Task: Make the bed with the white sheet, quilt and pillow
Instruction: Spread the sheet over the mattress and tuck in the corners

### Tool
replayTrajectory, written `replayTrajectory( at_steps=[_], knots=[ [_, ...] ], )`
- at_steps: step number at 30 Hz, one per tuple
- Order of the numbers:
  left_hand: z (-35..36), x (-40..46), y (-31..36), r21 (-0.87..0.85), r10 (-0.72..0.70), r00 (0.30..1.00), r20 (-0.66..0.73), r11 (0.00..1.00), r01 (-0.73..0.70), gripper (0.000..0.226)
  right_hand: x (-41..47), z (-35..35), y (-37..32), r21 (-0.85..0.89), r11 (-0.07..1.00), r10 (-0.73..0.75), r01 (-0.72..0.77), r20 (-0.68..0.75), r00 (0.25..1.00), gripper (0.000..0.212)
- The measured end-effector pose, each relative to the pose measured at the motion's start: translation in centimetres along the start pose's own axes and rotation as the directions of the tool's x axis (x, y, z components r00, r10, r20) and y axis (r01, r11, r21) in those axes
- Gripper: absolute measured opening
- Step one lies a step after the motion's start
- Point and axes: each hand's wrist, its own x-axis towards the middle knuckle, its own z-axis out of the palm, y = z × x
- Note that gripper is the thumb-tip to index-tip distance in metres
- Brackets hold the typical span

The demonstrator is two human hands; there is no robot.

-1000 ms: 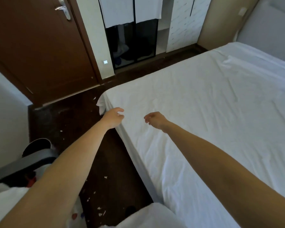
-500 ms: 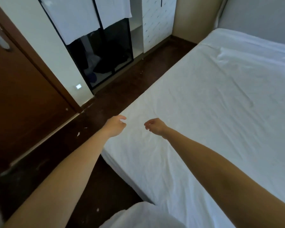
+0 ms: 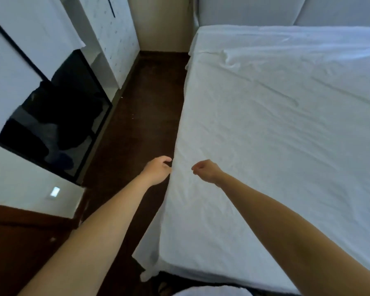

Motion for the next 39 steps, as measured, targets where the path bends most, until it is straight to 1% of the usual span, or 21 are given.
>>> replayTrajectory(
  at_steps=[5,7,10,12,15,17,18,20,21,22,24,25,26,28,31,32,33,35,36,38,39],
  knots=[
    [-1.7,4.7,-6.6,0.002,-0.006,0.993,0.119,1.0,0.006,0.044,1.8,5.5,-1.7,0.029,0.995,0.097,-0.096,-0.058,0.994,0.03],
    [-0.3,7.0,-10.4,0.006,-0.03,0.982,0.184,1.0,0.03,0.044,3.6,8.9,-0.5,0.022,0.989,0.145,-0.144,-0.059,0.988,0.031],
    [3.1,9.1,-16.1,0.051,-0.075,0.959,0.273,0.997,0.064,0.045,5.8,14.5,3.2,-0.004,0.969,0.248,-0.248,-0.041,0.968,0.03],
    [5.8,10.0,-19.4,0.097,-0.115,0.936,0.333,0.992,0.087,0.048,6.6,18.2,6.0,-0.049,0.938,0.341,-0.342,-0.026,0.94,0.027],
    [9.6,11.0,-23.5,0.14,-0.148,0.913,0.38,0.985,0.101,0.049,6.6,22.8,9.8,-0.097,0.877,0.475,-0.471,0.019,0.88,0.024],
    [12.4,11.5,-25.4,0.183,-0.164,0.89,0.425,0.979,0.092,0.047,6.1,25.3,12.3,-0.169,0.834,0.545,-0.525,0.106,0.832,0.033],
    [13.8,11.5,-26.2,0.203,-0.172,0.867,0.468,0.976,0.084,0.044,5.6,26.6,13.5,-0.213,0.812,0.578,-0.543,0.163,0.8,0.04],
    [16.3,11.3,-27.5,0.244,-0.194,0.821,0.537,0.967,0.069,0.037,4.5,28.8,15.0,-0.312,0.783,0.61,-0.538,0.216,0.762,0.05],
    [17.5,11.1,-28.2,0.269,-0.201,0.814,0.546,0.961,0.057,0.037,4.1,29.9,15.7,-0.354,0.78,0.6,-0.516,0.191,0.777,0.051],
    [18.6,10.8,-28.8,0.308,-0.206,0.823,0.529,0.951,0.04,0.04,3.9,30.7,16.2,-0.376,0.785,0.574,-0.492,0.146,0.805,0.051],
    [20.4,10.3,-30.2,0.41,-0.195,0.873,0.447,0.912,-0.006,0.044,4.0,32.3,17.2,-0.332,0.822,0.516,-0.462,0.093,0.852,0.046],
    [21.2,10.0,-30.8,0.443,-0.169,0.903,0.395,0.896,-0.026,0.044,4.1,33.1,17.5,-0.292,0.846,0.49,-0.445,0.1,0.866,0.042],
    [21.6,9.7,-31.2,0.445,-0.139,0.924,0.356,0.895,-0.036,0.044,4.1,33.6,17.6,-0.263,0.868,0.462,-0.421,0.116,0.879,0.037],
    [21.9,8.8,-31.9,0.395,-0.063,0.946,0.317,0.916,-0.071,0.044,3.8,34.2,17.7,-0.265,0.897,0.393,-0.354,0.109,0.913,0.03],
    [21.4,7.5,-32.6,0.315,0.002,0.948,0.32,0.943,-0.109,0.043,3.0,34.8,17.9,-0.273,0.91,0.334,-0.312,0.039,0.942,0.023],
    [21.2,6.8,-32.9,0.303,0.018,0.945,0.325,0.945,-0.123,0.042,2.4,35.2,17.8,-0.274,0.912,0.32,-0.305,0.008,0.947,0.025],
    [21.1,6.2,-33.1,0.295,0.03,0.944,0.328,0.946,-0.133,0.041,1.8,35.6,17.6,-0.289,0.908,0.311,-0.303,-0.02,0.95,0.033],
    [20.8,5.0,-33.5,0.266,0.048,0.945,0.325,0.954,-0.14,0.04,0.5,36.9,16.8,-0.395,0.87,0.288,-0.295,-0.078,0.954,0.056],
    [20.8,4.6,-33.7,0.25,0.06,0.947,0.315,0.957,-0.144,0.04,0.3,37.5,16.4,-0.489,0.83,0.257,-0.268,-0.09,0.962,0.055],
    [20.8,3.9,-34.2,0.225,0.086,0.949,0.302,0.961,-0.158,0.04,0.2,38.8,16.1,-0.637,0.746,0.164,-0.194,-0.106,0.981,0.029],
    [20.8,3.7,-34.5,0.217,0.093,0.948,0.304,0.962,-0.164,0.039,0.0,39.2,16.2,-0.652,0.737,0.127,-0.177,-0.123,0.984,0.022]
  ],
)
